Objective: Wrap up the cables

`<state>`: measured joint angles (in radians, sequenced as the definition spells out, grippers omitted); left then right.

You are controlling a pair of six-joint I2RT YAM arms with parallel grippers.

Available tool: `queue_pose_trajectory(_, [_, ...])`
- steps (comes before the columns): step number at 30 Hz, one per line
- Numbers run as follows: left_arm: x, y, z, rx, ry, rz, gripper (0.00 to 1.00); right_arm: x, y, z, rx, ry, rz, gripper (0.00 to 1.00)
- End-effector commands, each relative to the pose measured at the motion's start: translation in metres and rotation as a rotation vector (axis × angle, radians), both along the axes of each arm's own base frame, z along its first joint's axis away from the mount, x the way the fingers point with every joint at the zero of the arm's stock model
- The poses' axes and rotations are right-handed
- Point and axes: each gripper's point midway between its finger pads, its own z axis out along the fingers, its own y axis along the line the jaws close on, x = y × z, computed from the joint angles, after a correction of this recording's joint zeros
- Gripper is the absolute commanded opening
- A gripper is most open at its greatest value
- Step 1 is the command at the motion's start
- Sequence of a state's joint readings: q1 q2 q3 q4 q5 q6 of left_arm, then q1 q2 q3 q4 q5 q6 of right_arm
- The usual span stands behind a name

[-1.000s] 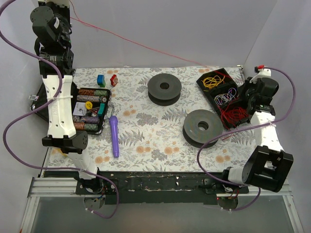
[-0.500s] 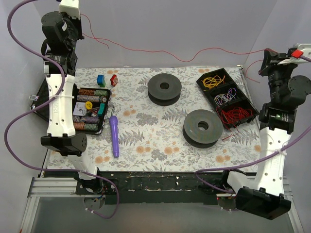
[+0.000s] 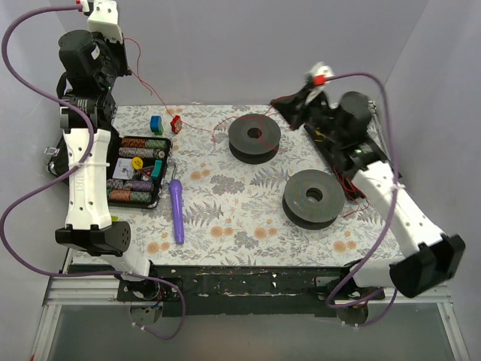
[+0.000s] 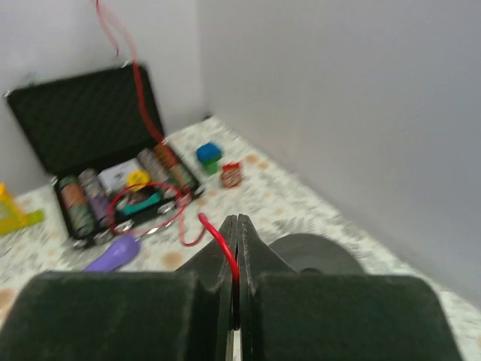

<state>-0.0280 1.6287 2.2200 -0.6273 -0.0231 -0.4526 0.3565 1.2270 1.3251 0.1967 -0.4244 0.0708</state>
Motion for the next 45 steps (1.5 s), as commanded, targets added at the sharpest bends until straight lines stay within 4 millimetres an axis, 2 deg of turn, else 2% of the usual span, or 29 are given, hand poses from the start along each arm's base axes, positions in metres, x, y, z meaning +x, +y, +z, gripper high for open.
queue_pose_trajectory(1, [-0.033, 0.003, 0.017, -0.004, -0.027, 0.008, 0.00, -0.015, 0.078, -0.042, -0.144, 0.060, 0.157, 0.01])
queue_pose_trajectory(4, [-0.036, 0.004, 0.017, 0.001, -0.027, 0.016, 0.00, -0.038, 0.129, -0.082, -0.209, 0.122, 0.296, 0.01])
queue_pose_trajectory(8, [-0.034, 0.004, 0.015, -0.002, -0.022, 0.016, 0.00, -0.065, 0.174, -0.149, -0.315, 0.251, 0.415, 0.01])
queue_pose_trajectory(11, [-0.033, 0.003, 0.012, -0.005, -0.016, 0.013, 0.00, -0.086, 0.198, -0.200, -0.447, 0.352, 0.486, 0.01])
queue_pose_trajectory(13, [-0.031, 0.003, 0.009, -0.009, -0.010, 0.011, 0.00, -0.095, 0.204, -0.226, -0.531, 0.406, 0.505, 0.01])
queue_pose_trajectory(14, [-0.031, 0.003, 0.008, -0.009, -0.008, 0.009, 0.00, -0.097, 0.204, -0.236, -0.566, 0.440, 0.501, 0.12])
queue_pose_trajectory(15, [-0.030, 0.003, 0.005, -0.009, -0.002, 0.009, 0.00, -0.096, 0.203, -0.246, -0.595, 0.475, 0.489, 0.31])
queue_pose_trajectory(16, [-0.030, 0.002, 0.004, -0.009, -0.001, 0.008, 0.00, -0.091, 0.200, -0.252, -0.620, 0.500, 0.453, 0.38])
queue_pose_trajectory(18, [-0.030, 0.002, 0.002, -0.008, 0.004, 0.008, 0.00, -0.080, 0.193, -0.259, -0.658, 0.520, 0.374, 0.71])
queue_pose_trajectory(19, [-0.030, 0.002, 0.002, -0.006, 0.005, 0.008, 0.00, -0.075, 0.188, -0.261, -0.672, 0.519, 0.336, 0.73])
queue_pose_trajectory(20, [-0.031, 0.003, 0.002, -0.004, 0.005, 0.008, 0.00, -0.072, 0.184, -0.262, -0.684, 0.515, 0.308, 0.85])
queue_pose_trajectory(28, [-0.029, 0.001, -0.006, -0.002, 0.022, 0.000, 0.00, -0.061, 0.151, -0.256, -0.716, 0.470, 0.171, 0.88])
queue_pose_trajectory(36, [-0.030, 0.000, -0.009, -0.002, 0.030, -0.004, 0.00, -0.055, 0.109, -0.255, -0.659, 0.534, 0.117, 0.89])
queue_pose_trajectory(40, [-0.029, -0.002, -0.012, -0.005, 0.038, -0.015, 0.00, -0.052, 0.078, -0.255, -0.576, 0.610, 0.075, 0.89])
queue_pose_trajectory(43, [-0.027, -0.003, -0.019, -0.013, 0.052, -0.021, 0.00, -0.048, 0.047, -0.257, -0.460, 0.701, 0.024, 0.89])
queue_pose_trajectory(45, [-0.028, -0.012, -0.026, -0.023, 0.066, -0.068, 0.00, -0.044, 0.023, -0.262, -0.369, 0.777, -0.029, 0.88])
